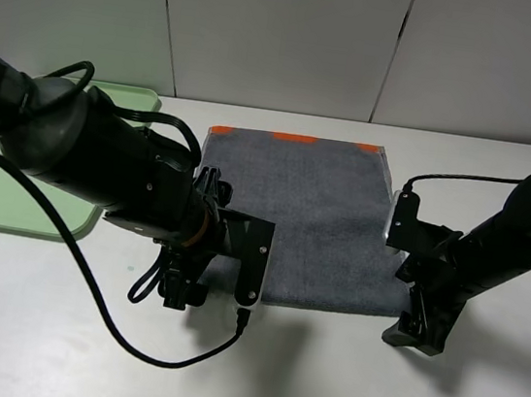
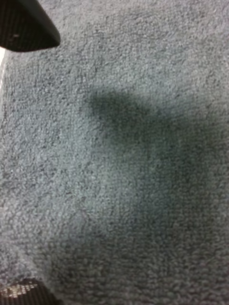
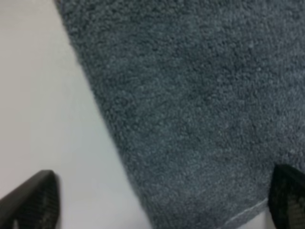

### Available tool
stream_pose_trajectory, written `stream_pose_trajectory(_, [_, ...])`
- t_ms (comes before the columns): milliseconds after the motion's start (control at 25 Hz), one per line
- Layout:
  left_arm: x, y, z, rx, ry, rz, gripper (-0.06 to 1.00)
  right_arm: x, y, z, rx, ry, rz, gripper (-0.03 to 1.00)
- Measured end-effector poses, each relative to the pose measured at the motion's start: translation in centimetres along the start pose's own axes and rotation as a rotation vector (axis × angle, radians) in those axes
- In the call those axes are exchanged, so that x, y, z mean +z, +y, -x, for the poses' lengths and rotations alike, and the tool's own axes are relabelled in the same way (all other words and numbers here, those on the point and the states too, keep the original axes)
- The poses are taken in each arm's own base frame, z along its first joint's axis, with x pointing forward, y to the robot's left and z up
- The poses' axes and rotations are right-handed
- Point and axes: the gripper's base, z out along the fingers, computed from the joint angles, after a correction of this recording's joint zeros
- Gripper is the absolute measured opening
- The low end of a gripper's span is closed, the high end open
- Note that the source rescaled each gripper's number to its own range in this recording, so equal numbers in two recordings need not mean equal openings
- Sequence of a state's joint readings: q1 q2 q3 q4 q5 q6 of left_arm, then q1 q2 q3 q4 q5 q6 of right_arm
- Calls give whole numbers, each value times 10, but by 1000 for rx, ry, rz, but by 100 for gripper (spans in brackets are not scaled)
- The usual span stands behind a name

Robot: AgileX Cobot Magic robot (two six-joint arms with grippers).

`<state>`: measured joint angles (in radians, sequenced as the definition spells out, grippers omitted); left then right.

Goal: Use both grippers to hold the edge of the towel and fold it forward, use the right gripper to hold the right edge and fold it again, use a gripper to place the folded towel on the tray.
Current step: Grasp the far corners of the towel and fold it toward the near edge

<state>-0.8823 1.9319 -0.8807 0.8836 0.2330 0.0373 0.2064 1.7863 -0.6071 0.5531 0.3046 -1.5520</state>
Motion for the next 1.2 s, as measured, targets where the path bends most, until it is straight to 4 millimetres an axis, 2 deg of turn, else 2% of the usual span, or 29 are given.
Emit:
stream_pose_trajectory(160, [1, 0, 0, 0, 1, -2, 93, 0, 0, 0, 3, -1, -2, 93])
stream_pose_trajectory(320, [2, -1, 0, 0, 5, -7, 82, 0, 0, 0, 4, -1, -3, 91])
stream_pose_trajectory(360, [2, -1, 0, 0, 5, -7, 82, 0, 0, 0, 4, -1, -4, 88])
stream_pose_trajectory(640, [4, -2, 0, -1, 8, -11, 56, 0, -1, 0, 7, -2, -14, 68])
stream_pose_trajectory(840, [4, -2, 0, -1, 8, -11, 41, 0, -1, 0, 7, -3, -16, 65])
stream_pose_trajectory(880, [4, -2, 0, -1, 8, -11, 33, 0, -2, 0, 7, -3, -17, 64])
stream_pose_trajectory(960, [4, -2, 0, -1, 8, -11, 24, 0, -2, 0, 7, -3, -18, 63])
stream_pose_trajectory(1000, [4, -2, 0, -1, 8, -11, 24, 0, -2, 0, 7, -3, -18, 60])
stream_pose_trajectory(1040, [4, -2, 0, -1, 8, -11, 19, 0, -2, 0, 7, -3, -20, 55])
stream_pose_trajectory(1200, [4, -2, 0, -1, 8, -11, 6, 0, -3, 0, 7, -2, -33, 22])
